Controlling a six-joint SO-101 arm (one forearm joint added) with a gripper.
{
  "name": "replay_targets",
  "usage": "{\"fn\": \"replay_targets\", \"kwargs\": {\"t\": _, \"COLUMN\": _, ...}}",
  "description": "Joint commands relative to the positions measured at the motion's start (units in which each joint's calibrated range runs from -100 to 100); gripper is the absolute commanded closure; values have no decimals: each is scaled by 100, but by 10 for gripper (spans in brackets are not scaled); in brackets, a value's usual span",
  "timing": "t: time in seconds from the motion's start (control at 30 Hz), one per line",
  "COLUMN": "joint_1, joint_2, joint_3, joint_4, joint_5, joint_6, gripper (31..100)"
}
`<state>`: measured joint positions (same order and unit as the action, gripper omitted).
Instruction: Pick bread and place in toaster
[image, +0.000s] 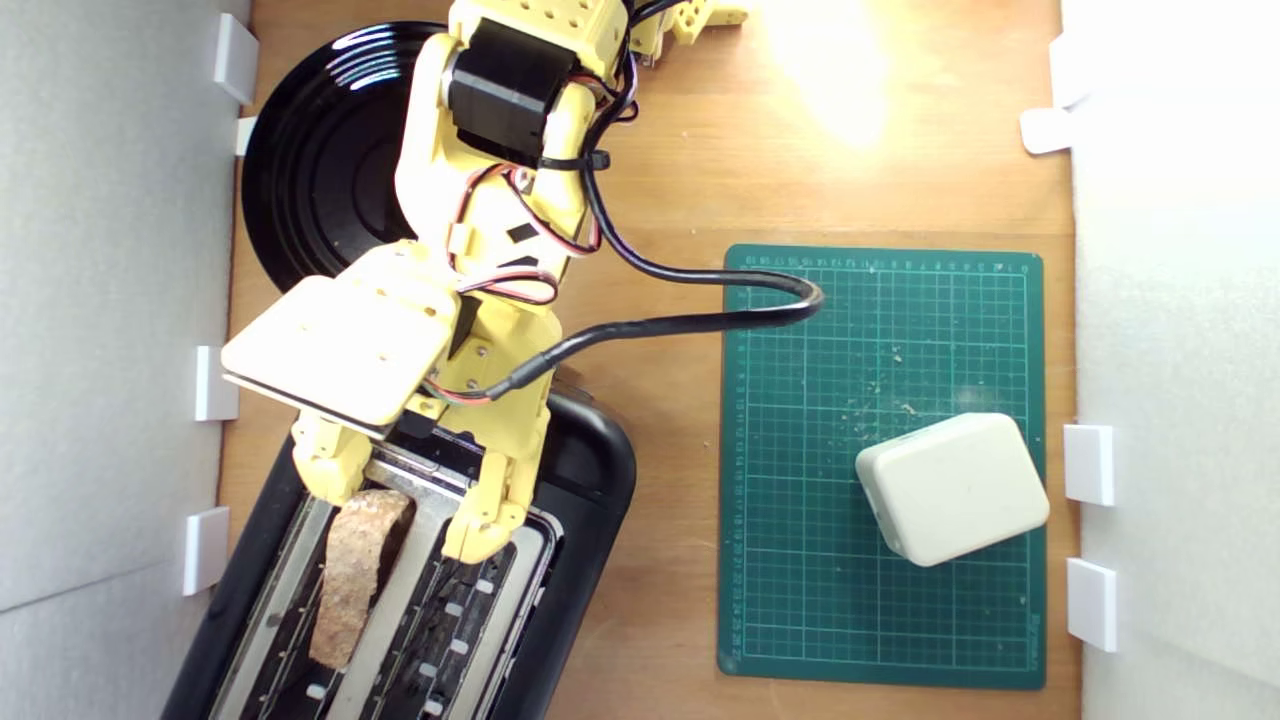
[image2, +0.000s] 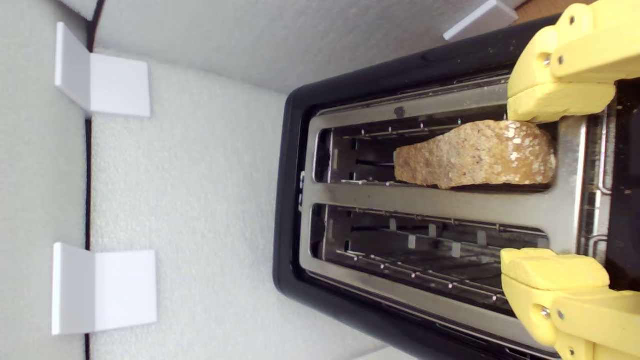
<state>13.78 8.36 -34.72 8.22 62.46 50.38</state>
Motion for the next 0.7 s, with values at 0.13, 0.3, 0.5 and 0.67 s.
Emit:
{"fn": "replay_targets", "kwargs": {"t": 0.13, "joint_1": -169, "joint_2": -1626, "joint_3": -46, "joint_4": -124, "joint_5": 9, "joint_6": 244, "gripper": 438}}
{"fn": "replay_targets", "kwargs": {"t": 0.3, "joint_1": -185, "joint_2": -2250, "joint_3": -37, "joint_4": -133, "joint_5": -282, "joint_6": 150, "gripper": 438}}
{"fn": "replay_targets", "kwargs": {"t": 0.5, "joint_1": -193, "joint_2": -2932, "joint_3": -37, "joint_4": -523, "joint_5": -384, "joint_6": -238, "gripper": 439}}
{"fn": "replay_targets", "kwargs": {"t": 0.67, "joint_1": -225, "joint_2": -3548, "joint_3": -1, "joint_4": -1103, "joint_5": -375, "joint_6": -672, "gripper": 439}}
